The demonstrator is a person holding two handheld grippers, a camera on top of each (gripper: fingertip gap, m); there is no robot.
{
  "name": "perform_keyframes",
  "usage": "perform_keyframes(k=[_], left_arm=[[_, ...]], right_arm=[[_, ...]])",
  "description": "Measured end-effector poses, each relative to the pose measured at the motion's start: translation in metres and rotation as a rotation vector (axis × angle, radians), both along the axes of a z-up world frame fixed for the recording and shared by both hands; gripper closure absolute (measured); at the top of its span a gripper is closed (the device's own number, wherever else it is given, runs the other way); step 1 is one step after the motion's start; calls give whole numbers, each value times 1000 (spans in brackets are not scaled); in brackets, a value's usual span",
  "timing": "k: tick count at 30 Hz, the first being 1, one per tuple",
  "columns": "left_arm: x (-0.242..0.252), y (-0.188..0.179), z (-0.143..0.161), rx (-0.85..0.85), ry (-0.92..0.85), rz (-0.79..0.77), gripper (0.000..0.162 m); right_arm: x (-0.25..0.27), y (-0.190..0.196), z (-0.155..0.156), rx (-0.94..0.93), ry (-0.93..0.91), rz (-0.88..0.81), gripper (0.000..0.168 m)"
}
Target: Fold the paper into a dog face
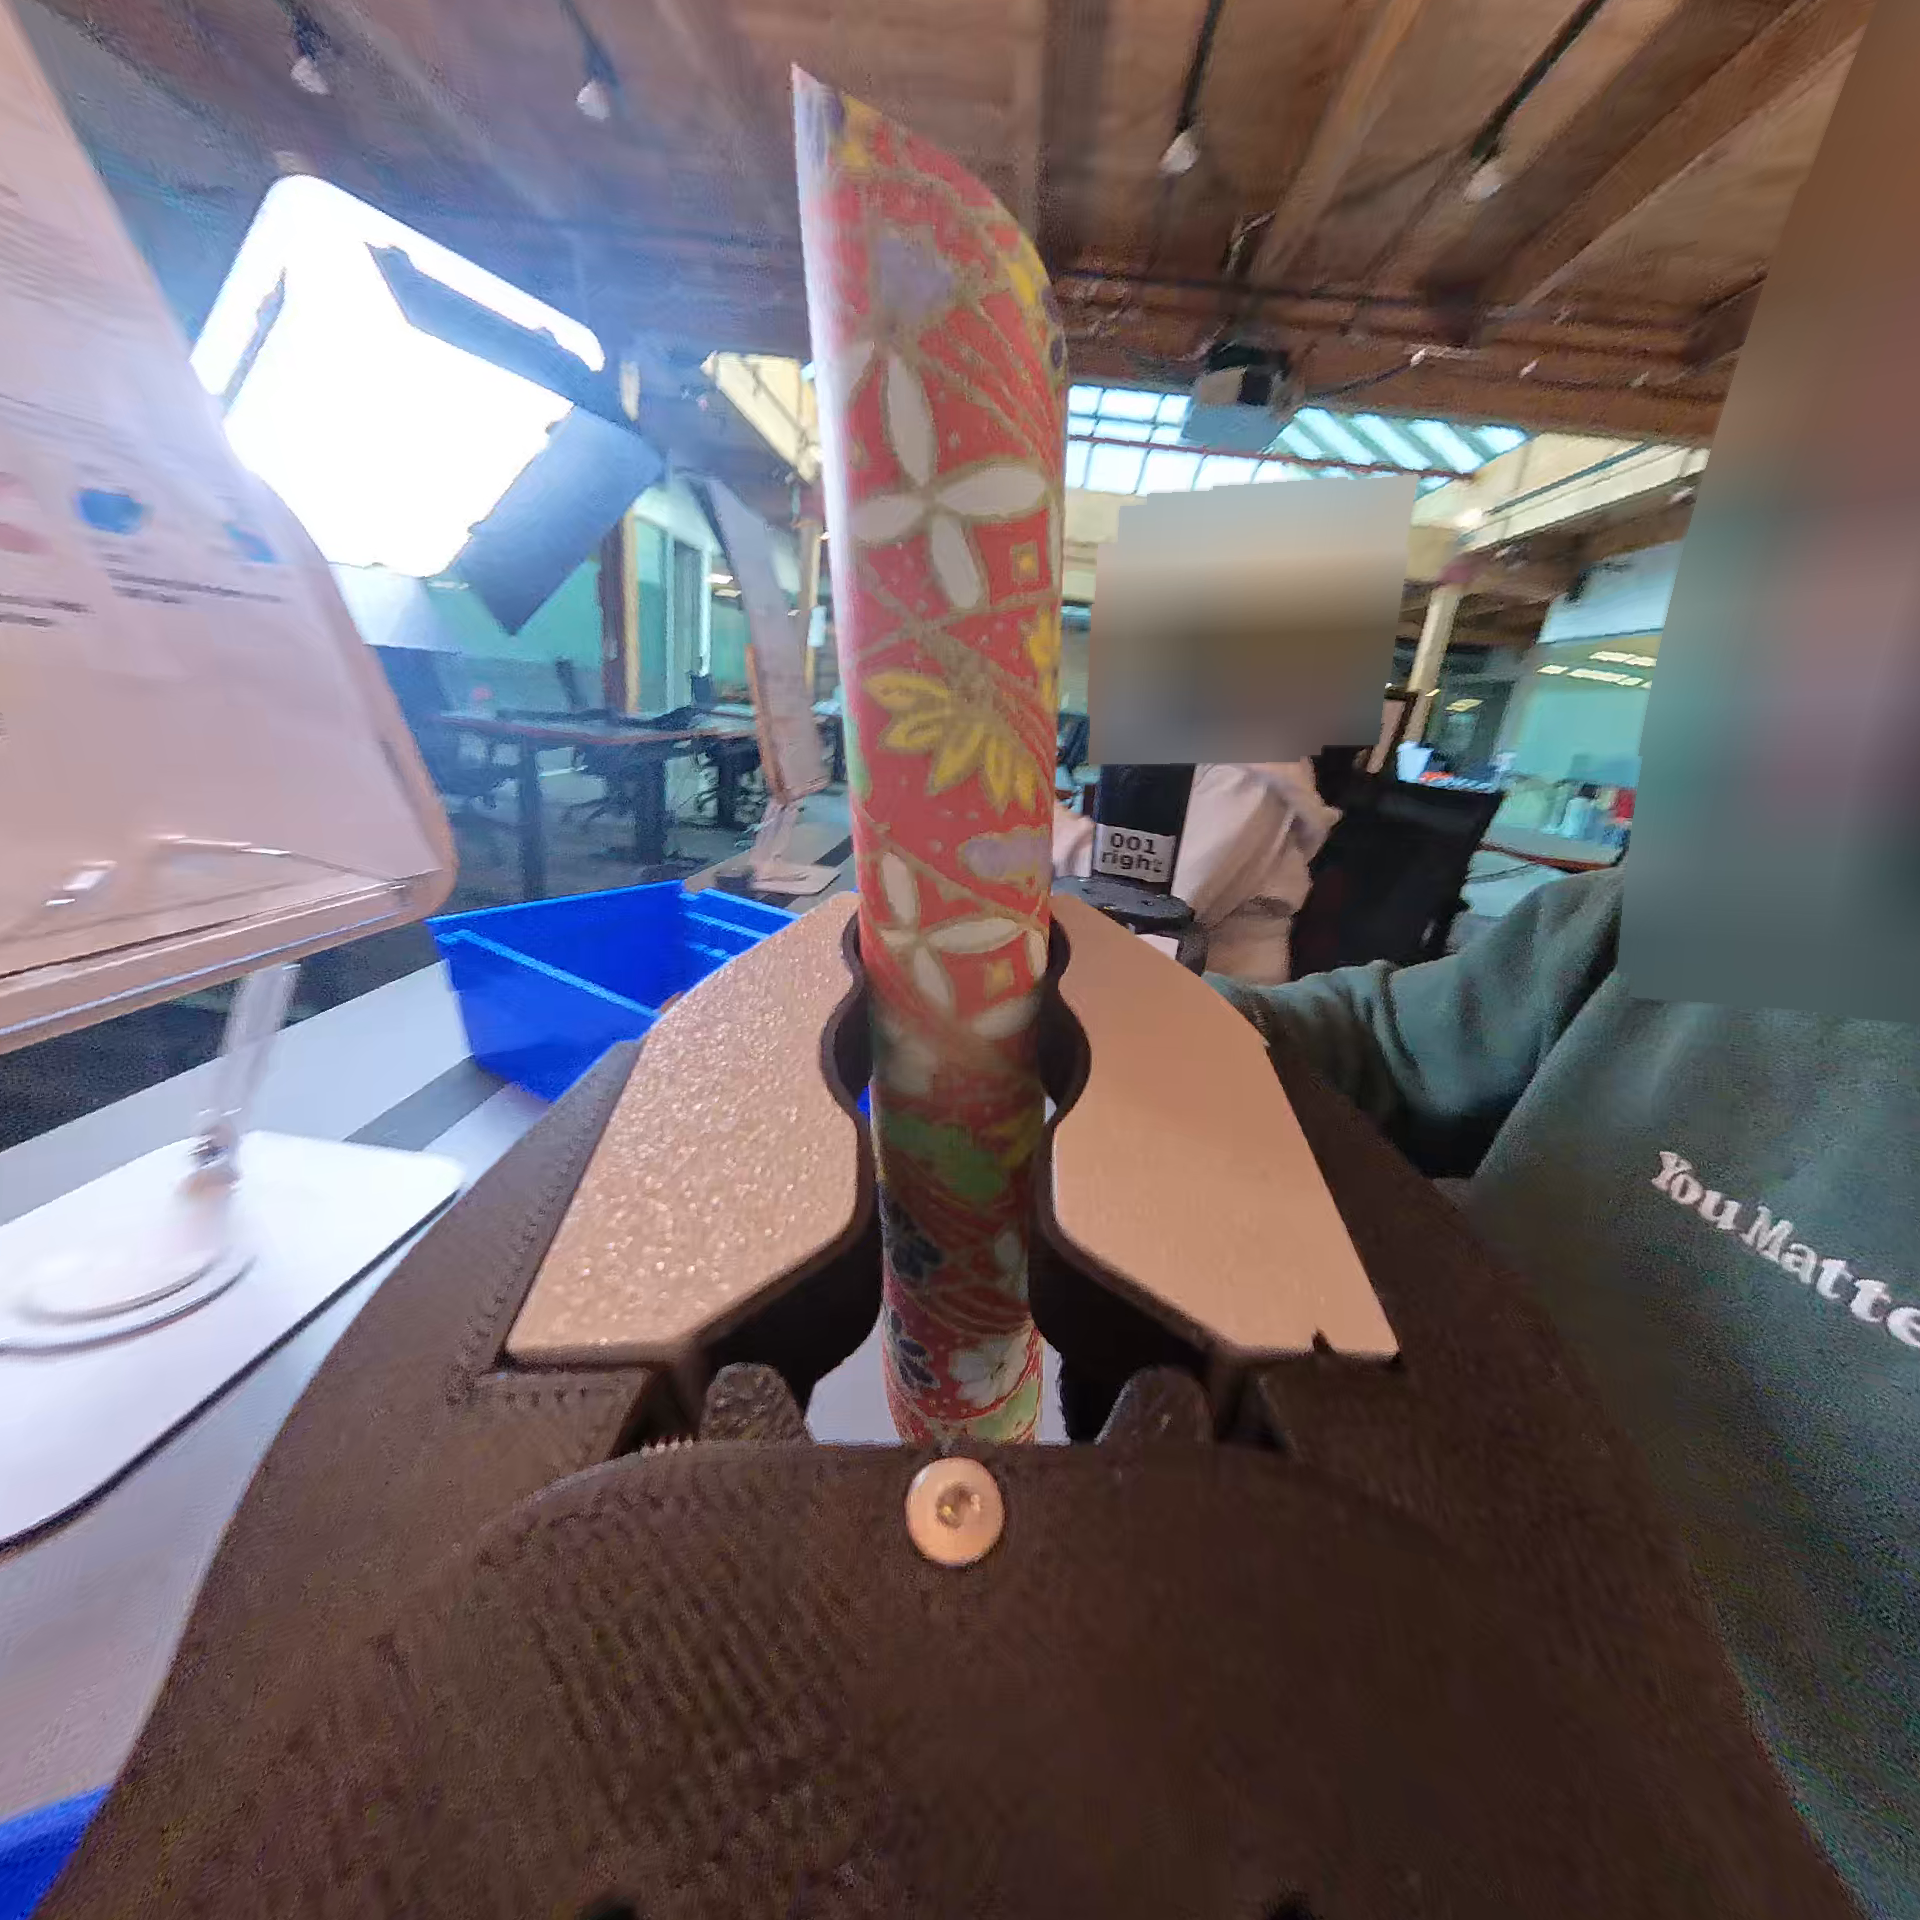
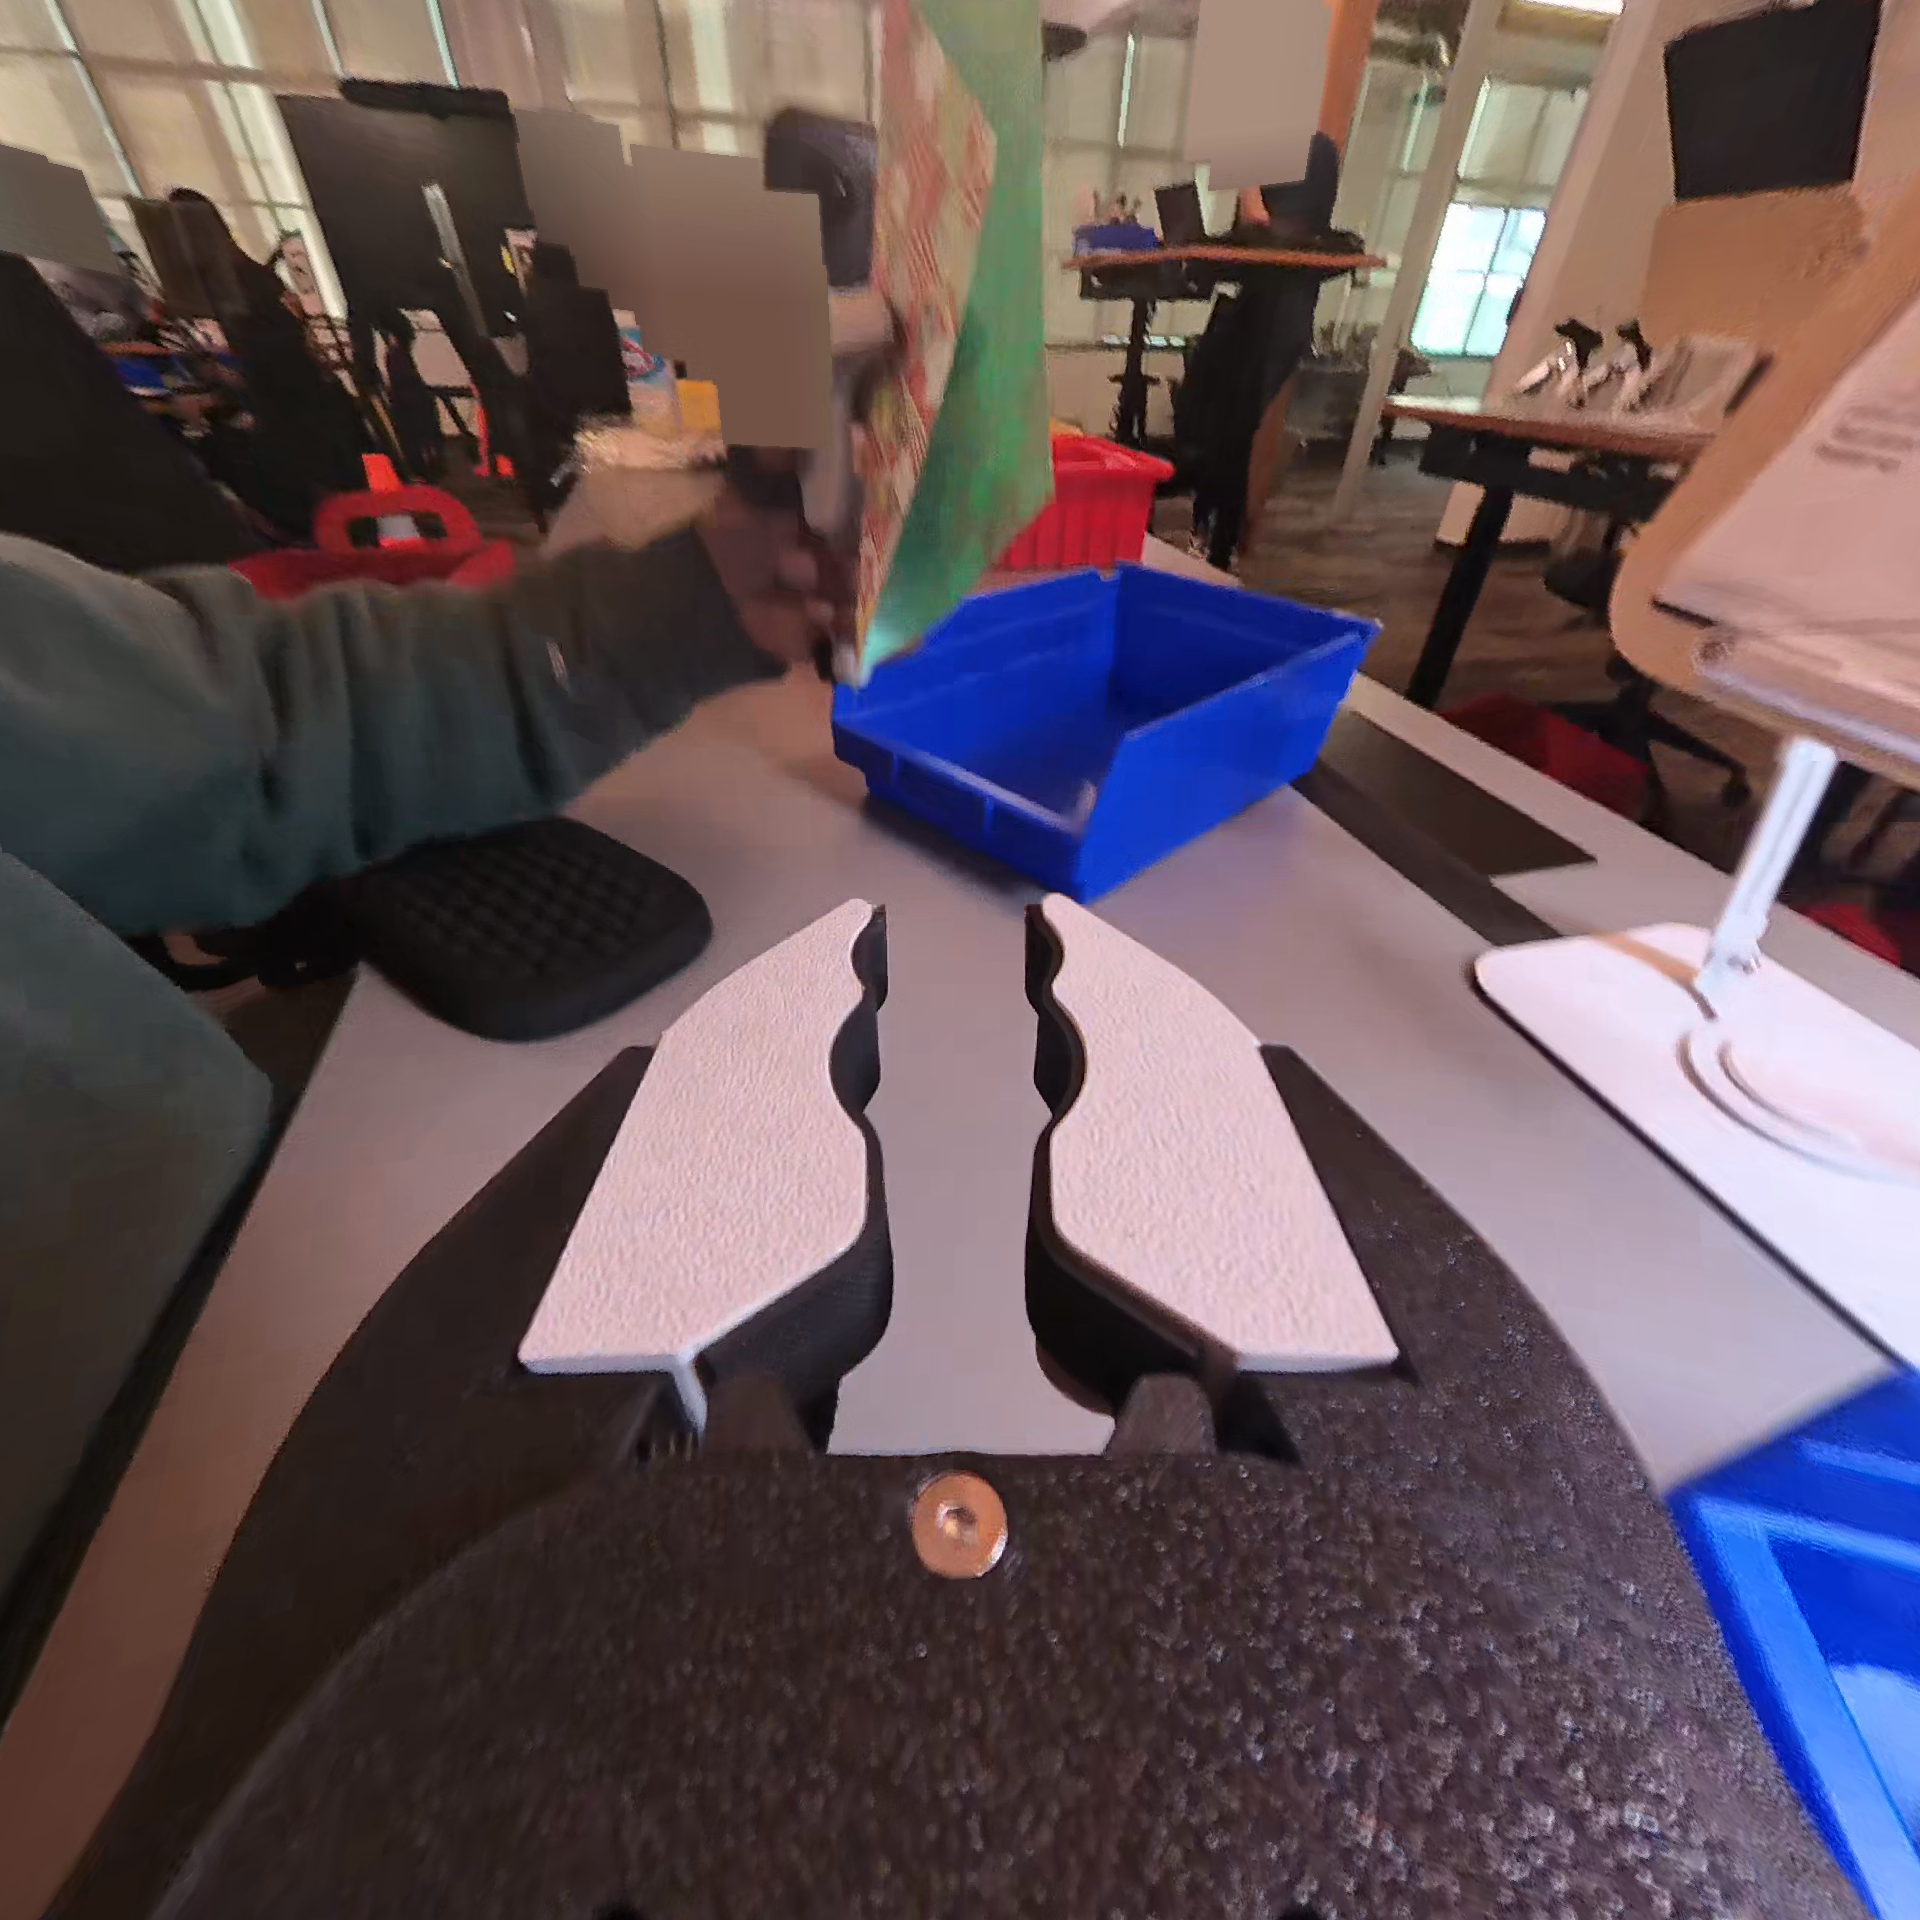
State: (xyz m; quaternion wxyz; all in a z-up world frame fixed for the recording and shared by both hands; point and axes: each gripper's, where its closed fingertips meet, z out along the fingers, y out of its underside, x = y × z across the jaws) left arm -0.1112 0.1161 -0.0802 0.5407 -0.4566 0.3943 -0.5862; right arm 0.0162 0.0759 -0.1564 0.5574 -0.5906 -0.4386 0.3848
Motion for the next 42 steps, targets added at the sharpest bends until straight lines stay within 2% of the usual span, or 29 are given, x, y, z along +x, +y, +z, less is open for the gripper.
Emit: perform_keyframes(k=[5, 9, 11, 13, 16, 20, 23, 25, 28, 30, 32, 34, 38, 40, 42], left_arm=[[40, -20, -21, -40, -54, -84, 134], [62, -24, -49, -71, -17, -99, 133], [69, -25, -60, -96, -7, -115, 132], [73, -25, -68, -118, 0, -116, 131], [80, -17, -82, -132, 55, -62, 128], [76, 10, -98, -163, 135, 90, 113], [64, 19, -93, -148, 130, 147, 114], [54, 23, -88, -128, 129, 192, 114], [42, 27, -87, -83, 163, 270, 121], [40, 23, -90, -59, 203, 280, 126], [44, 20, -101, -23, 292, 302, 129], [55, 11, -130, 3, 488, 269, 133], [60, -1, -215, 119, 993, 249, 145], [60, -9, -238, 156, 1117, 215, 151], [63, -18, -247, 168, 1156, 160, 162]], right_arm=[[-37, -9, 38, 57, 92, 47, 141], [-44, 4, 35, 18, 144, 18, 135], [-41, 9, 28, 14, 152, -2, 141], [-39, 11, 19, 11, 125, 5, 164], [-36, 8, 18, 44, 92, 29, 168], [-10, 23, 36, 179, 31, -108, 168], [14, 27, 47, 419, -143, -262, 168], [13, 21, 23, 457, -342, -237, 168], [2, 5, -58, 320, -671, -37, 168], [-6, -13, -108, 183, -782, 117, 168], [-6, -32, -143, 35, -886, 247, 168], [-8, -48, -157, -58, -910, 331, 168], [-16, -67, -155, -193, -847, 411, 168], [-17, -75, -152, -226, -820, 448, 168], [-17, -79, -149, -246, -807, 461, 168]])
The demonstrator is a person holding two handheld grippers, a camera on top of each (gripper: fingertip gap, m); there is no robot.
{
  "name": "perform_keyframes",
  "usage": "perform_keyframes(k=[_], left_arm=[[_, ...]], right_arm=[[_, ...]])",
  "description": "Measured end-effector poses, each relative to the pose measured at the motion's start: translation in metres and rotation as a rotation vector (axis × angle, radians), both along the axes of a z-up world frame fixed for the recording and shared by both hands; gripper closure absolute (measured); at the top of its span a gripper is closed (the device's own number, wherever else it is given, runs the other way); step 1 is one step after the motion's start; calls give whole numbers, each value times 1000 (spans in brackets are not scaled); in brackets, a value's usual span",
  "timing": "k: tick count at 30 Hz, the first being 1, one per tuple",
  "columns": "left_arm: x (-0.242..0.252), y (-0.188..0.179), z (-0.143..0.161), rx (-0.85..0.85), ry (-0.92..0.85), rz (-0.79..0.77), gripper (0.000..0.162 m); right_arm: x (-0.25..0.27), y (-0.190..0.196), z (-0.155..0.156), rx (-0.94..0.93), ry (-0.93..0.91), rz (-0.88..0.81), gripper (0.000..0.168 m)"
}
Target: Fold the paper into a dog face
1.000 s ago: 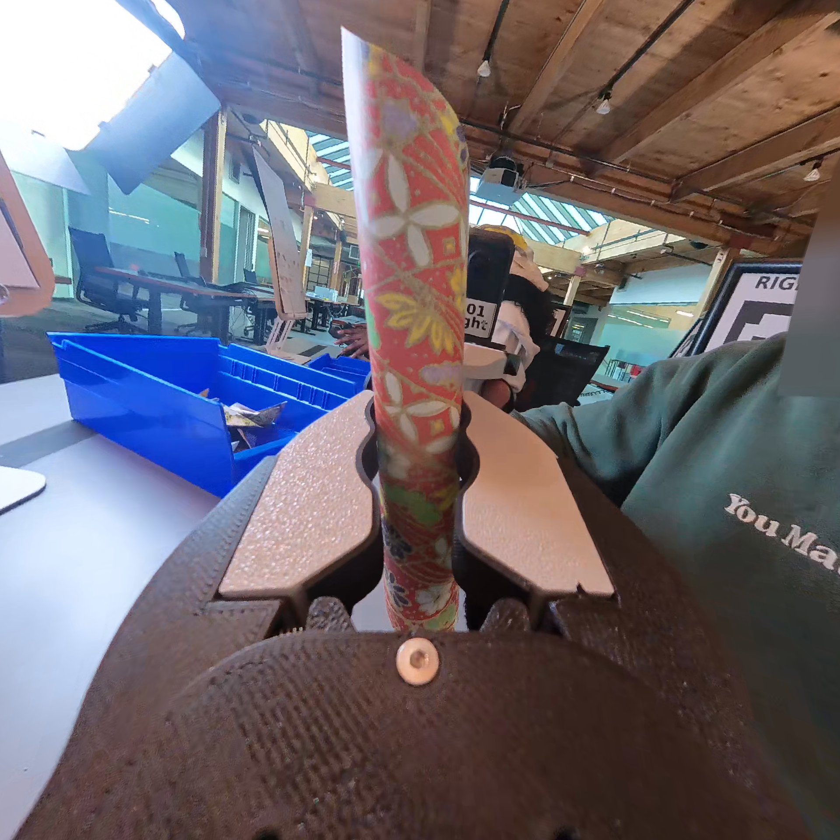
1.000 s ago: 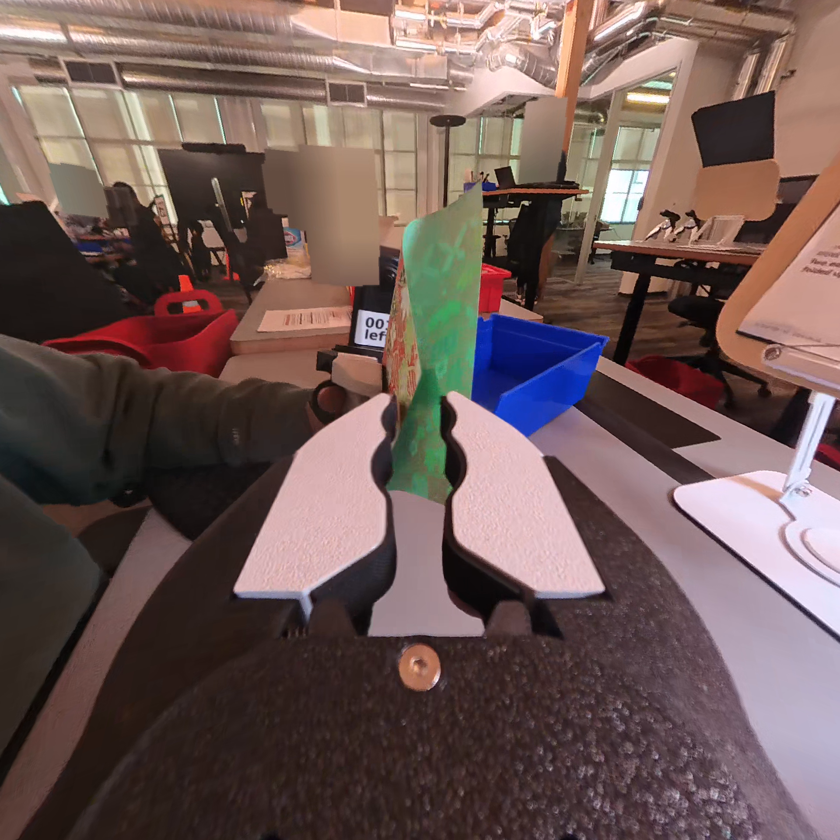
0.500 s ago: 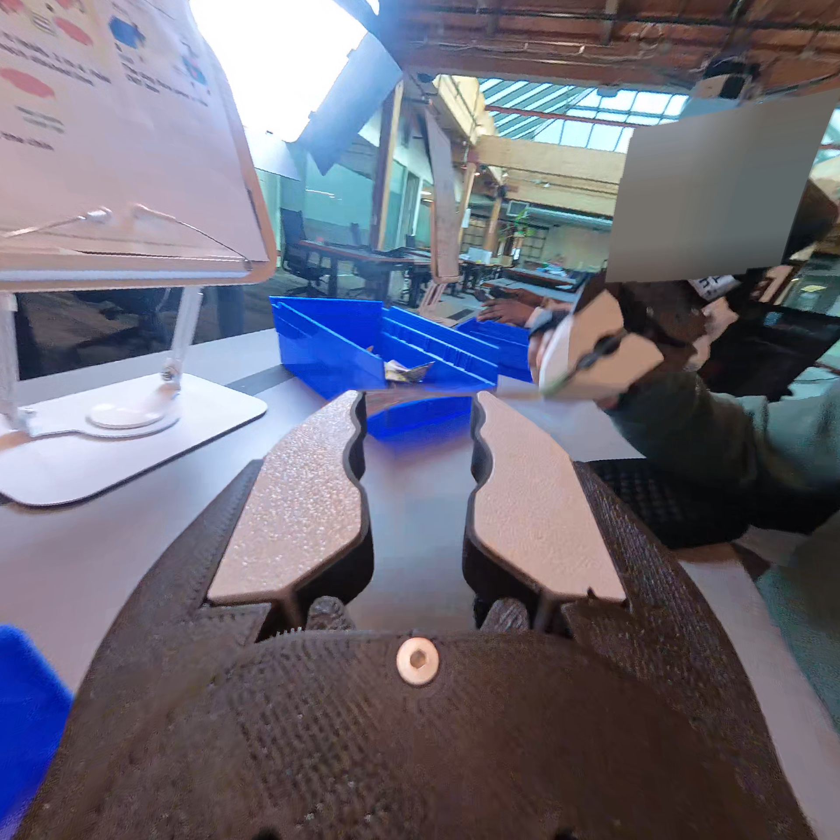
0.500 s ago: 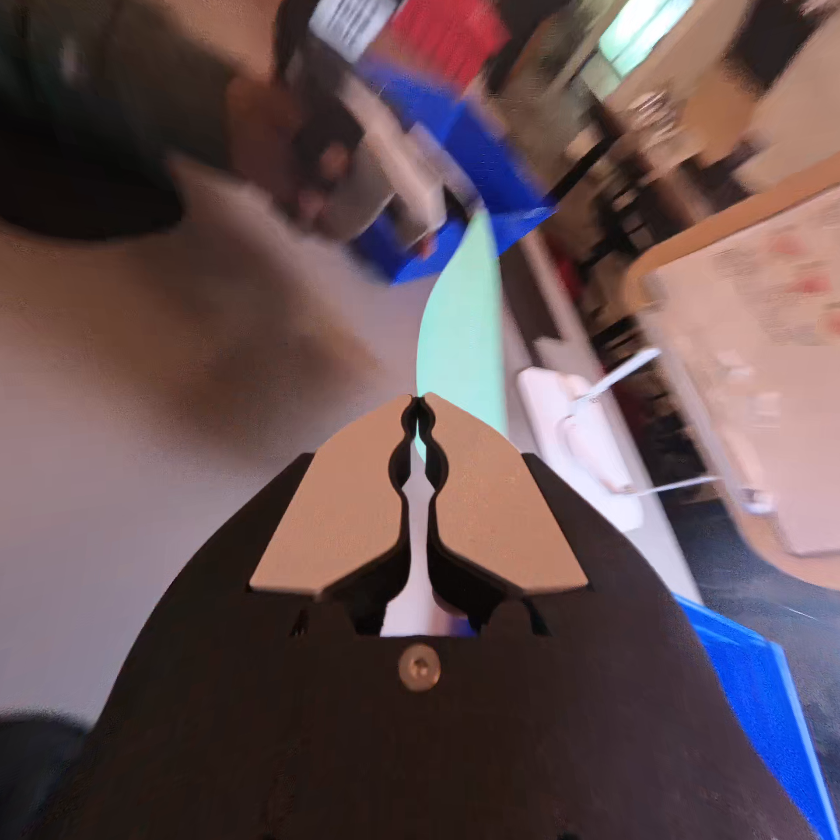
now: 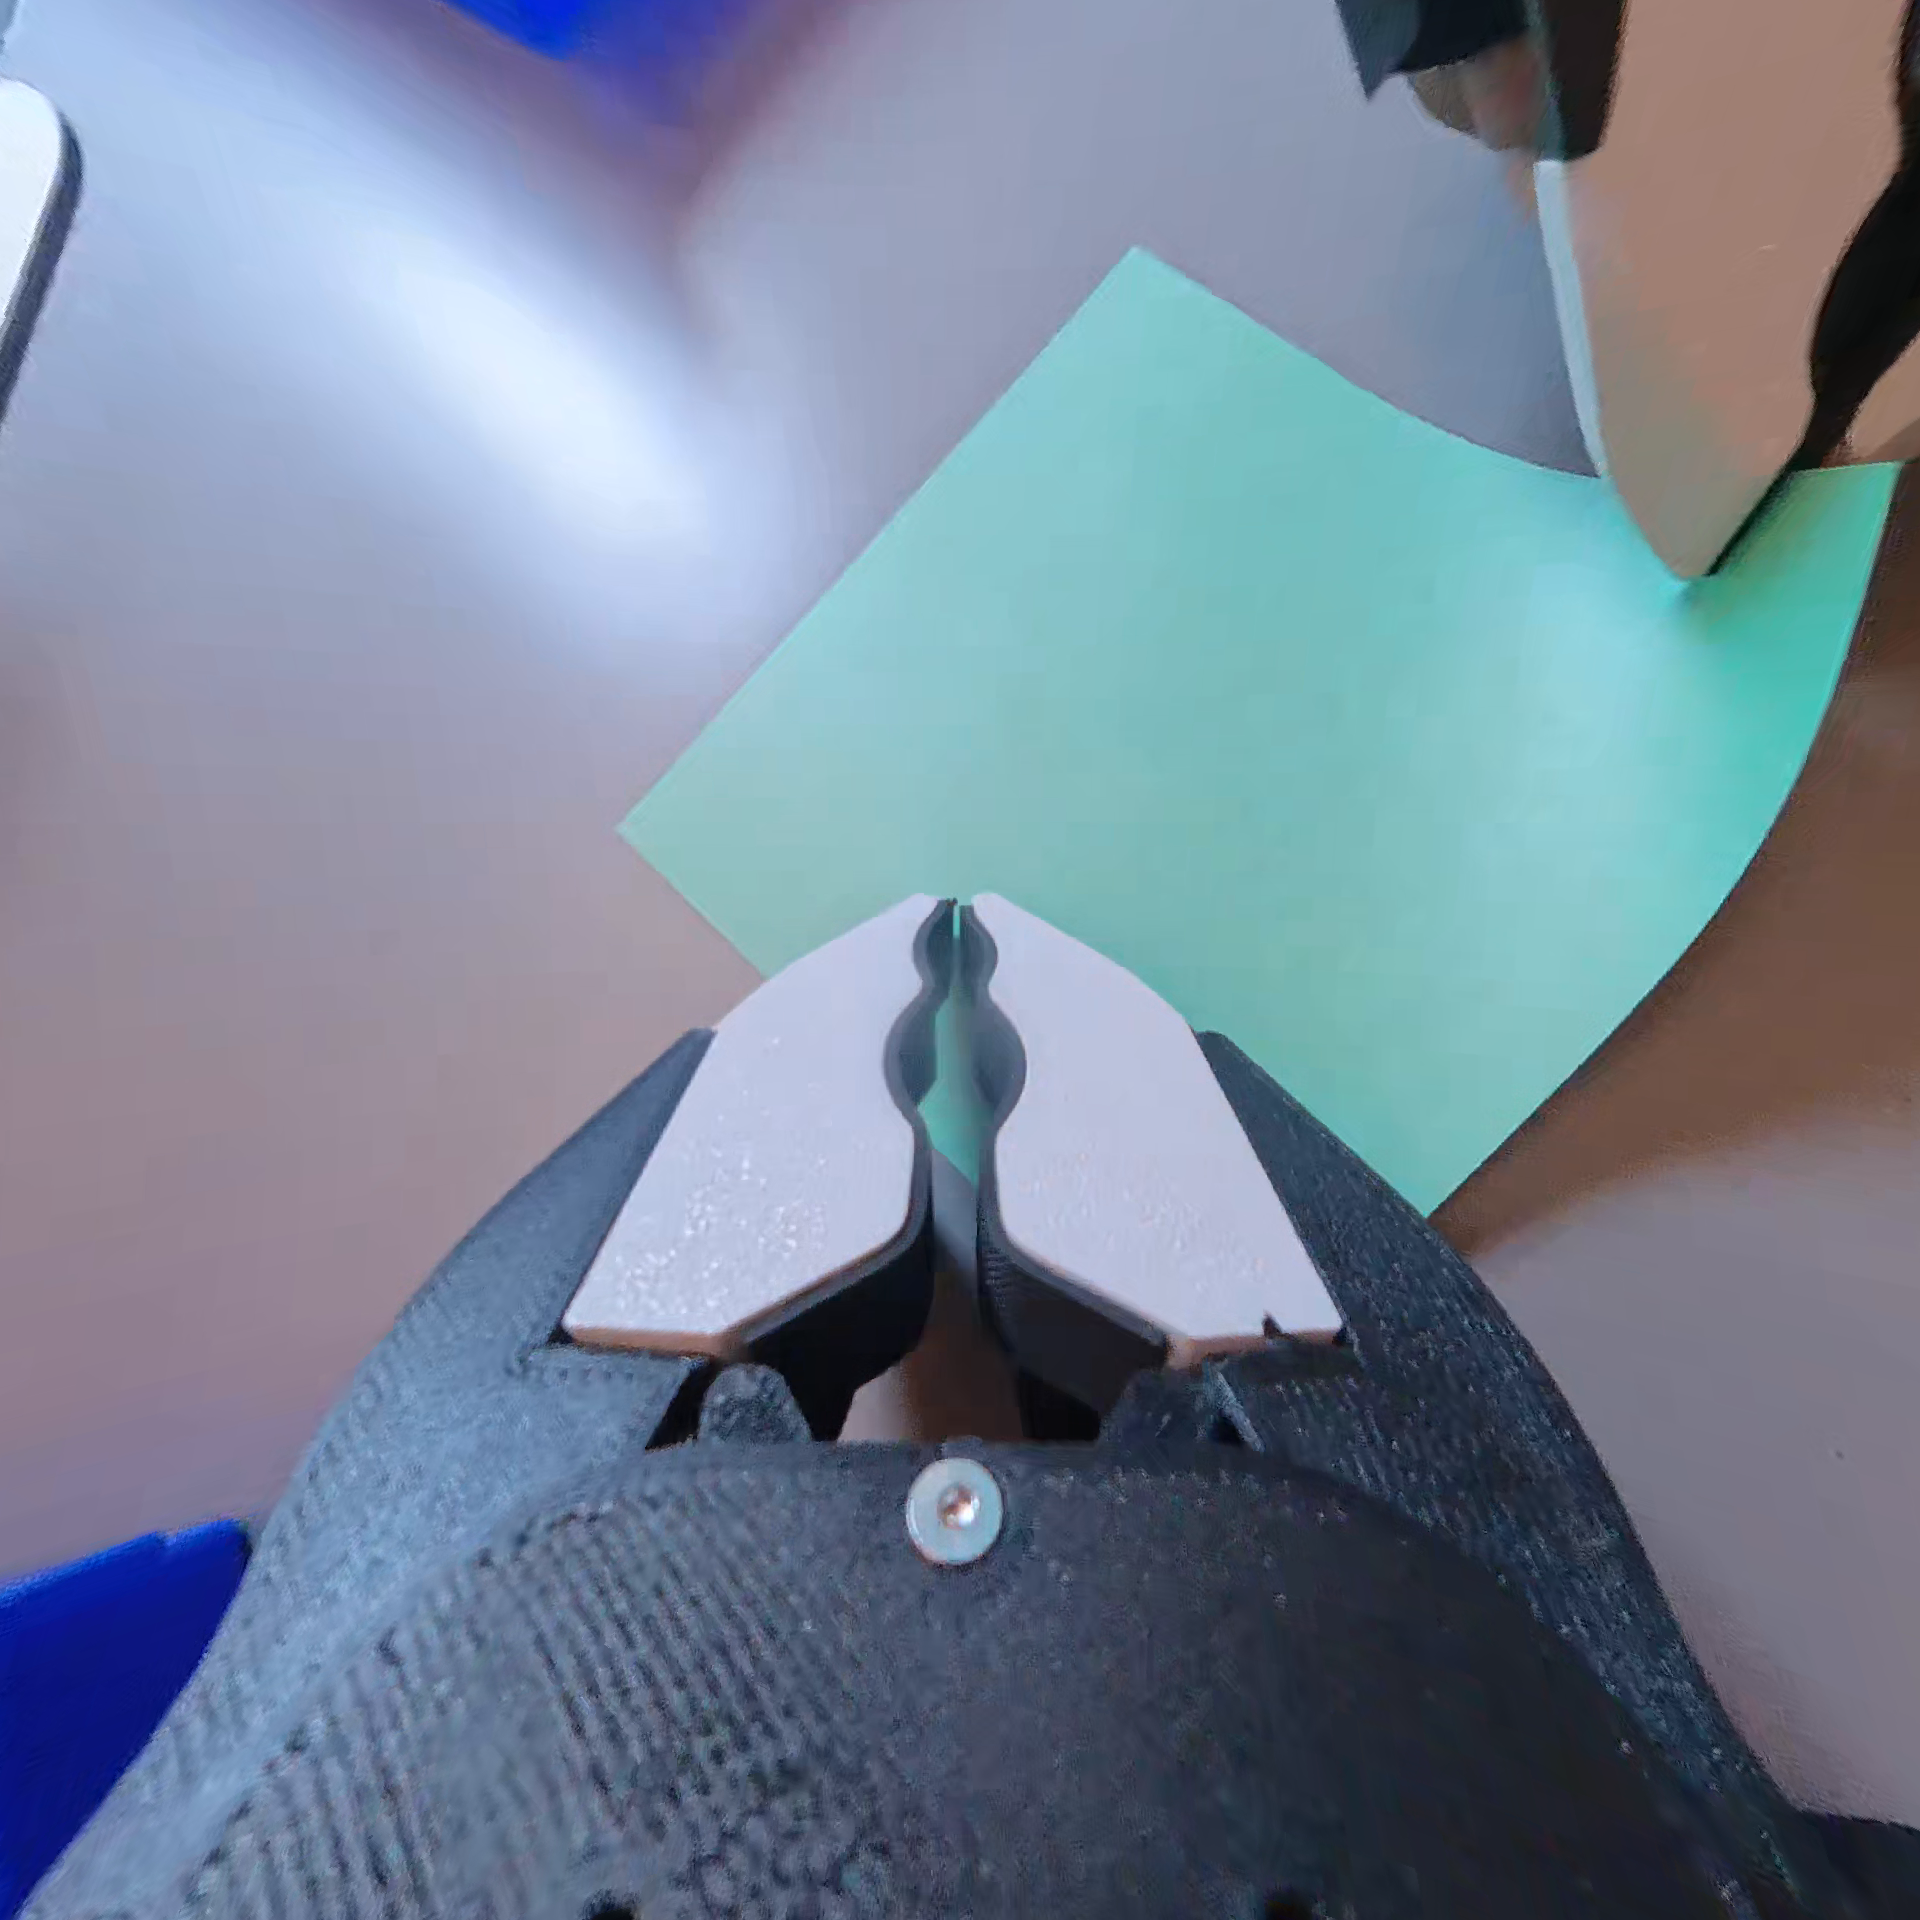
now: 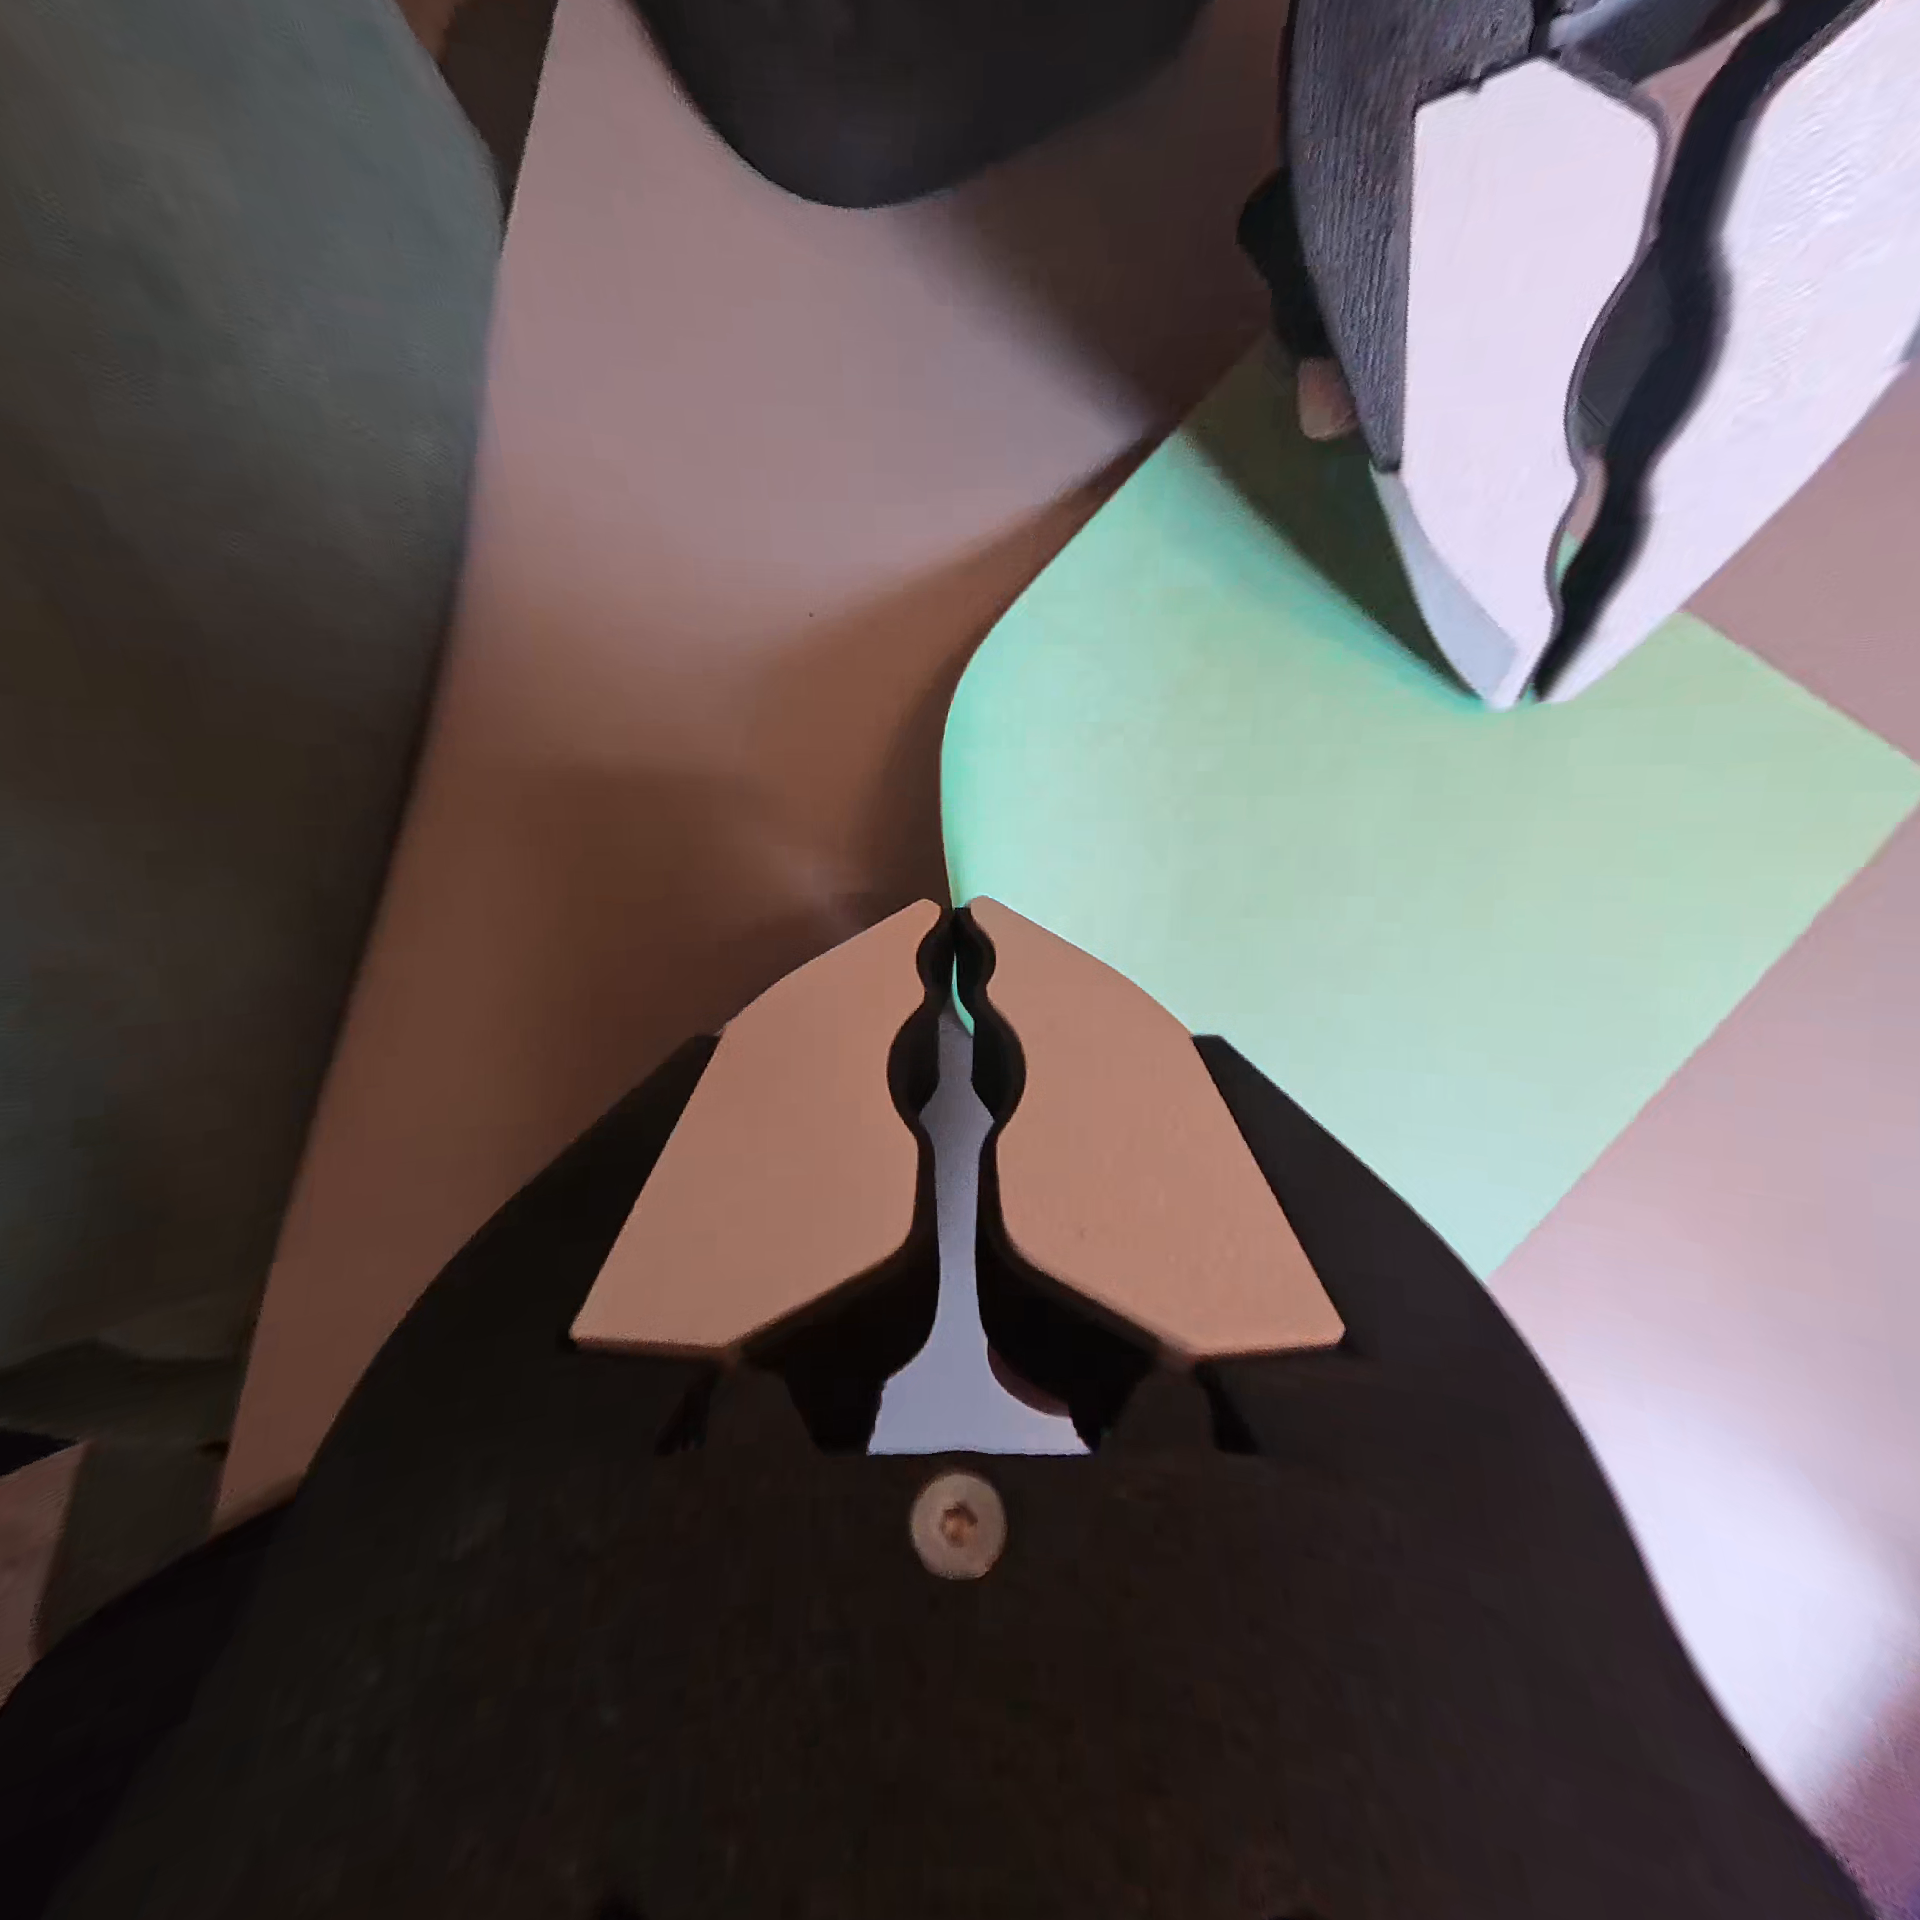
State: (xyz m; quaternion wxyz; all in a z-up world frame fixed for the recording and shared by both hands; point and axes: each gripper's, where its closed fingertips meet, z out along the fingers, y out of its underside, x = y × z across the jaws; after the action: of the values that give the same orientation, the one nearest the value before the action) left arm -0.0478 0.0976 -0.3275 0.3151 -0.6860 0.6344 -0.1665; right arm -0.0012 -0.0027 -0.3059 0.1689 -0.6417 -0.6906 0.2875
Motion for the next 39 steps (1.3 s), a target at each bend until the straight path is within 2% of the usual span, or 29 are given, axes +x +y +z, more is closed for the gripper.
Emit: perform_keyframes(k=[8, 16, 18, 21, 23, 27, 35, 39], left_arm=[[17, -14, 0, 8, -34, -72, 162], [42, -38, 0, 50, -72, -214, 162], [38, -31, 2, 81, -55, -191, 159], [23, -21, 9, 32, -56, -118, 156], [11, -14, 6, -8, -25, -63, 154], [-6, -1, 1, 17, 43, -8, 154], [-22, -2, 2, -27, 95, 28, 152], [-10, -6, 0, -61, 41, 4, 156]], right_arm=[[-7, -19, 18, -114, 114, 53, 168], [-7, -16, 24, -185, 180, 44, 168], [-6, -15, 19, -203, 167, 40, 168], [-5, -17, 16, -223, 152, 42, 168], [-5, -19, 16, -235, 152, 48, 168], [-3, -19, 13, -250, 133, 46, 168], [4, -14, 14, -291, 118, 6, 168], [4, -21, 18, -302, 122, 35, 168]])
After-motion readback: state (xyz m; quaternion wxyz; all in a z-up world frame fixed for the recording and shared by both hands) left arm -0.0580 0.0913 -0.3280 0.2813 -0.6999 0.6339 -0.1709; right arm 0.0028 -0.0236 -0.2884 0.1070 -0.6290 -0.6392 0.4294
